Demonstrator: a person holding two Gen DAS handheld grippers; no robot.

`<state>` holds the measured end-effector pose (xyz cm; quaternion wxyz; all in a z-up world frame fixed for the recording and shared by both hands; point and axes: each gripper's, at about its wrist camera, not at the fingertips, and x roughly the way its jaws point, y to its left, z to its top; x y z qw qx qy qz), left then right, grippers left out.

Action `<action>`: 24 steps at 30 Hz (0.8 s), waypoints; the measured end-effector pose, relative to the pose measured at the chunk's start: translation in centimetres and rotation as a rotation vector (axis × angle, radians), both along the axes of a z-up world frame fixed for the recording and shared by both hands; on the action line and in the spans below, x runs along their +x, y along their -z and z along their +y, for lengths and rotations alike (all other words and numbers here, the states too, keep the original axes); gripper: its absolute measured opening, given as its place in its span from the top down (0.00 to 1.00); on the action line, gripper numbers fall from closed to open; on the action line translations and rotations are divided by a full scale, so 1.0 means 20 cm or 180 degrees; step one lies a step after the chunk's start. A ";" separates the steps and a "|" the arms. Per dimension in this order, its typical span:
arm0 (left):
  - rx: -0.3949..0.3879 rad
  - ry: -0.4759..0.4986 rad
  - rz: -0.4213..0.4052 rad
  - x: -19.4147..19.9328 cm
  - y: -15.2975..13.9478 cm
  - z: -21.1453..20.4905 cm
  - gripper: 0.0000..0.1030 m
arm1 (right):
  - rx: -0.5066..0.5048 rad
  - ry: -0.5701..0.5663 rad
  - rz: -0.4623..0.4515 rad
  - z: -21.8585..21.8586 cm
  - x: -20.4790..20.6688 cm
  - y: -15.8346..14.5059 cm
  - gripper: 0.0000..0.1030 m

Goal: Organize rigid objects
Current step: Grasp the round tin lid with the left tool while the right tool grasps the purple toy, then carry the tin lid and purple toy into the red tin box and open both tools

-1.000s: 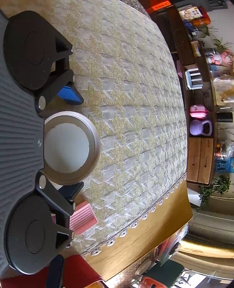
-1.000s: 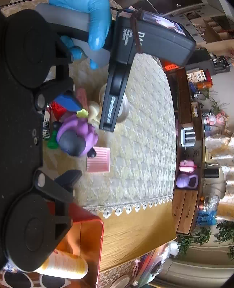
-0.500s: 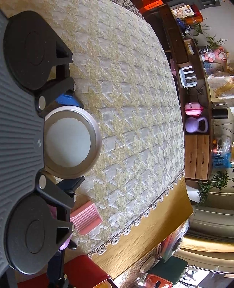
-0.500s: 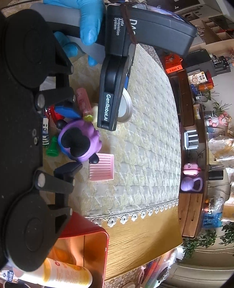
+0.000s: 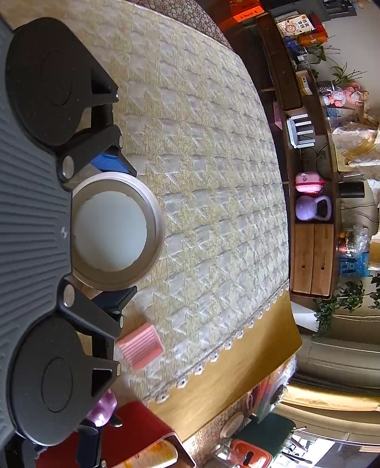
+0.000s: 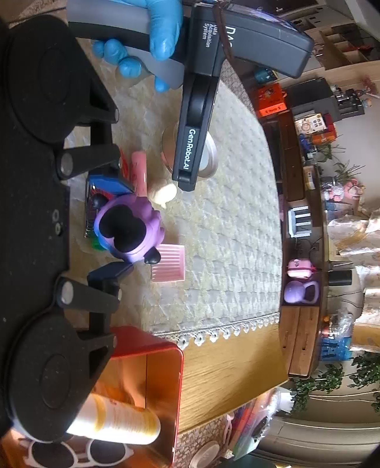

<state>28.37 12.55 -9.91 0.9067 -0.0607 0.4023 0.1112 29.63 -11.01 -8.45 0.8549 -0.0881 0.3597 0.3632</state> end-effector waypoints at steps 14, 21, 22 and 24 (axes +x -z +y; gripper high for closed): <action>-0.0126 0.0215 -0.0062 -0.18 -0.24 -0.19 0.25 | 0.0226 0.0106 -0.0103 -0.23 -0.14 -0.22 0.52; -0.0105 0.0403 -0.0127 -0.22 -0.34 -0.36 0.25 | 0.0292 0.0270 -0.0183 -0.42 -0.16 -0.30 0.52; -0.0104 0.0420 -0.0146 -0.22 -0.35 -0.38 0.25 | 0.0297 0.0299 -0.0192 -0.46 -0.16 -0.30 0.52; -0.0127 0.0462 -0.0176 -0.23 -0.37 -0.43 0.25 | 0.0308 0.0358 -0.0199 -0.51 -0.15 -0.31 0.52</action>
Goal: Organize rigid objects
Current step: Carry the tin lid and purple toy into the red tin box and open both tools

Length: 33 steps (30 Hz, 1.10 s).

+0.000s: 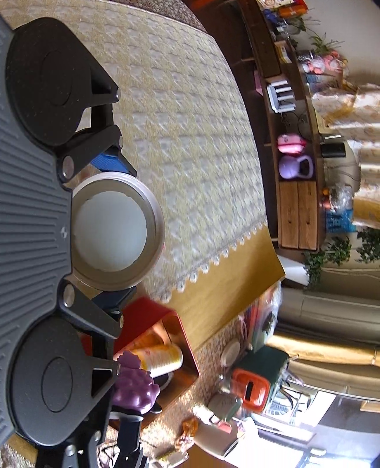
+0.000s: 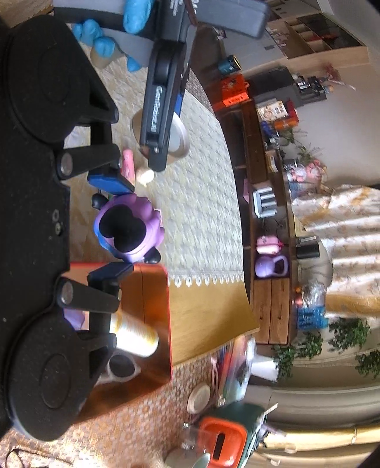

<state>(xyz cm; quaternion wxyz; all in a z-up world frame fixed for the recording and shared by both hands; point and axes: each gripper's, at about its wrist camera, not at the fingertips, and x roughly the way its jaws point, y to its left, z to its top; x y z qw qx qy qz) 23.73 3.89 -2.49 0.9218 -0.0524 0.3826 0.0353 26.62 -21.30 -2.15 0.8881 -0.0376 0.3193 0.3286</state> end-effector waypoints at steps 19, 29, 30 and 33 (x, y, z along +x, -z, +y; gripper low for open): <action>0.0163 0.0552 0.0008 0.08 -0.02 -0.53 0.25 | 0.0017 0.0428 -0.0018 -0.42 0.07 0.05 0.52; 0.0275 0.0657 0.0077 0.23 0.06 -0.70 0.25 | -0.0046 0.0521 0.0040 -0.54 0.12 0.12 0.52; 0.0295 0.0666 0.0086 0.25 0.07 -0.71 0.25 | -0.0054 0.0525 0.0051 -0.55 0.13 0.12 0.52; 0.0336 0.0674 0.0109 0.30 0.09 -0.74 0.25 | -0.0076 0.0524 0.0075 -0.56 0.15 0.15 0.52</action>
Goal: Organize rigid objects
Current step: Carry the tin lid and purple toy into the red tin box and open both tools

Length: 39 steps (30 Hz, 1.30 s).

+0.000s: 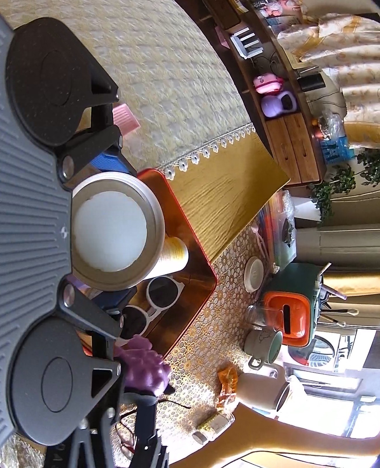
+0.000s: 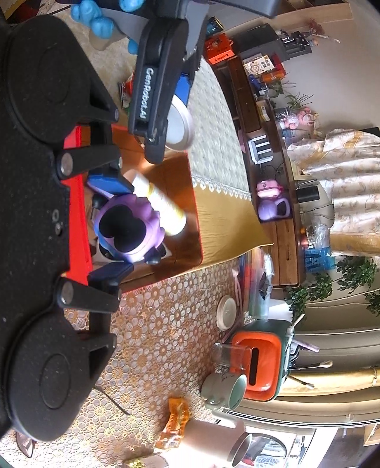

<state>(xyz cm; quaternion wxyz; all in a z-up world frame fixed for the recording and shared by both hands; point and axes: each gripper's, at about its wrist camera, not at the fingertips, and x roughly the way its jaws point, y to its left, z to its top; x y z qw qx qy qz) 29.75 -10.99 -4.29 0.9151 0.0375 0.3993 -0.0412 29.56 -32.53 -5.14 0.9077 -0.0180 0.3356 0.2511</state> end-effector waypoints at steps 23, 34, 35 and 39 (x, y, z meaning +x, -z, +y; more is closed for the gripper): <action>-0.0094 -0.0218 0.0167 0.31 0.17 0.00 0.25 | -0.0185 -0.0129 0.0017 0.15 0.19 0.12 0.52; -0.0357 -0.0289 0.0184 0.37 0.21 0.05 0.25 | -0.0505 -0.0187 -0.0095 0.24 0.25 0.20 0.52; -0.0383 -0.0302 0.0189 0.37 0.21 0.05 0.25 | -0.0512 -0.0185 -0.0086 0.24 0.25 0.21 0.52; -0.0480 -0.0356 0.0212 0.38 0.22 0.08 0.25 | -0.0522 -0.0176 -0.0065 0.24 0.26 0.23 0.52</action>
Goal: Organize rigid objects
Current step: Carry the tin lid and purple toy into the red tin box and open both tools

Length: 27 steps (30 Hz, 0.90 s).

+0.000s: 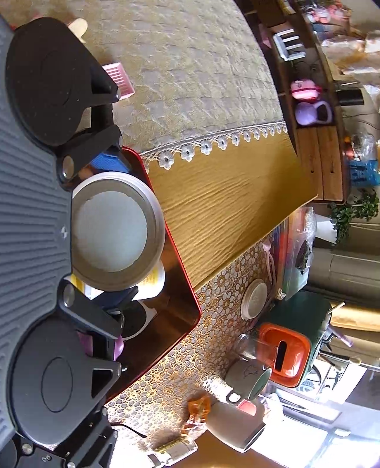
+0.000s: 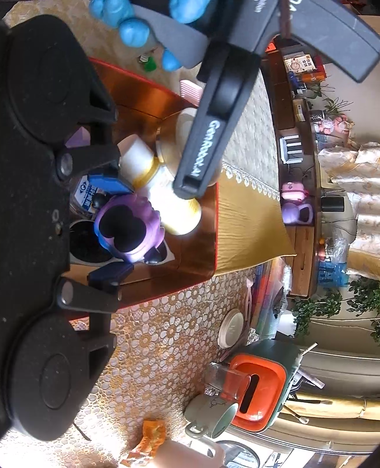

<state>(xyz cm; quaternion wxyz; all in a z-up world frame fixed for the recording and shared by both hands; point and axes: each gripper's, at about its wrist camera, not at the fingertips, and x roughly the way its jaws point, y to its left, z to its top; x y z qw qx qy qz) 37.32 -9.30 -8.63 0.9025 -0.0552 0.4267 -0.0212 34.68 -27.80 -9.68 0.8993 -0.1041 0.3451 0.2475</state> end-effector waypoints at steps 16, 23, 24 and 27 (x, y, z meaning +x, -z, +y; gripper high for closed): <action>0.0001 0.0078 0.0003 -0.05 -0.01 -0.01 0.24 | 0.0031 0.0042 0.0006 -0.01 -0.01 -0.02 0.45; -0.0024 0.0145 -0.0037 -0.11 -0.05 -0.02 0.23 | 0.0106 0.0059 0.0025 -0.04 -0.05 -0.05 0.43; -0.0027 0.0160 -0.0047 -0.12 -0.06 -0.02 0.23 | 0.0120 0.0055 0.0020 -0.05 -0.06 -0.07 0.43; 0.0011 0.0214 -0.0089 -0.16 -0.08 -0.02 0.23 | 0.0173 0.0050 0.0008 -0.06 -0.09 -0.10 0.41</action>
